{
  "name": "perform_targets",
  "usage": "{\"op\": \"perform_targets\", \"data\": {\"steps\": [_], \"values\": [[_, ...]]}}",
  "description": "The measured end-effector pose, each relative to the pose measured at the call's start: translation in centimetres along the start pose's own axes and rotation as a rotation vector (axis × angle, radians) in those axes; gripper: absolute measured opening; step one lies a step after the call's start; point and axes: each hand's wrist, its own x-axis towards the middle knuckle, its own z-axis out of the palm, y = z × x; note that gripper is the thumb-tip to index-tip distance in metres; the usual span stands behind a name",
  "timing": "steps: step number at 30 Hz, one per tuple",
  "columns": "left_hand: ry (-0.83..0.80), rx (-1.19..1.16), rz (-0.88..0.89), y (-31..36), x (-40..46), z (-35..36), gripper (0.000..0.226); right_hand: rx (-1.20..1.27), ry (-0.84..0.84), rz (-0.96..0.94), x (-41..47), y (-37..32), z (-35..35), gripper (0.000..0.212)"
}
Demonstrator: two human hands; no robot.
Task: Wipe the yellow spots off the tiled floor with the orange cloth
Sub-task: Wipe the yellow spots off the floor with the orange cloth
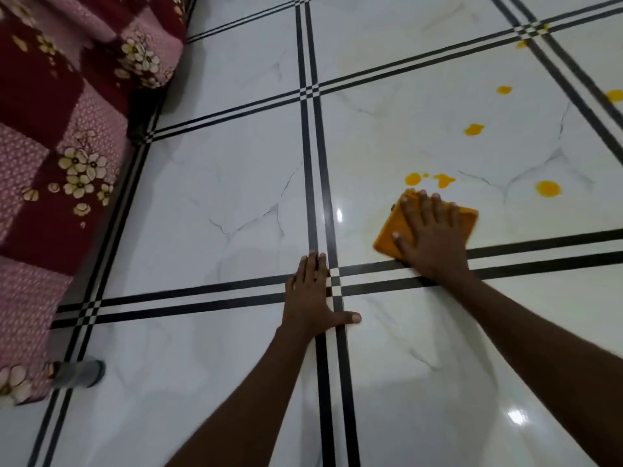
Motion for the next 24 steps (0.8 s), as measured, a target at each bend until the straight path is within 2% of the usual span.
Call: {"op": "perform_targets", "data": {"steps": [2,4,6,7,8,11,13,14,16,18,19,21,22,24], "values": [[0.019,-0.009,-0.008,-0.3,0.1,0.1,0.140,-0.006,0.014,0.036,-0.9,-2.9,0.2,0.080],[0.019,-0.009,-0.019,0.0,0.1,0.1,0.139,-0.011,-0.049,-0.158,-1.9,-7.1,1.1,0.080],[-0.006,0.016,-0.025,0.3,0.2,0.0,0.139,0.004,-0.094,-0.374,-1.1,-8.5,1.5,0.079],[-0.016,0.025,-0.032,0.4,0.3,-0.1,0.139,0.004,-0.100,-0.385,-0.3,-7.6,1.1,0.079],[-0.022,0.025,-0.039,0.4,0.5,-0.1,0.139,-0.001,-0.088,-0.323,0.4,-6.1,0.6,0.079],[-0.019,0.005,-0.045,0.3,0.4,-0.1,0.140,0.007,0.002,0.033,-0.1,-0.3,-0.7,0.079],[-0.030,0.009,-0.052,0.5,0.5,-0.2,0.140,0.009,0.039,0.093,-3.3,-0.6,-0.8,0.079],[-0.041,0.014,-0.057,0.6,0.5,-0.2,0.140,0.008,0.029,0.042,-4.9,-2.2,-0.4,0.080],[-0.046,0.023,-0.058,1.0,0.3,-0.5,0.139,0.036,-0.043,-0.177,-5.9,-5.8,0.8,0.080],[-0.057,0.024,-0.051,0.7,0.4,-0.7,0.140,0.022,-0.059,-0.359,-2.8,-7.7,1.3,0.080],[-0.063,0.034,-0.044,0.6,0.5,-0.7,0.140,0.020,-0.054,-0.314,-0.9,-7.4,1.0,0.080],[-0.099,0.055,-0.038,0.3,0.7,-0.9,0.141,0.044,-0.017,-0.023,0.5,-4.2,0.7,0.078],[-0.123,0.062,-0.035,0.5,0.8,-1.4,0.141,0.038,0.009,0.112,-0.7,-1.7,0.2,0.077],[-0.154,0.060,-0.058,1.0,0.7,-2.1,0.141,-0.001,0.088,0.233,-5.9,3.1,-1.0,0.077]]}}
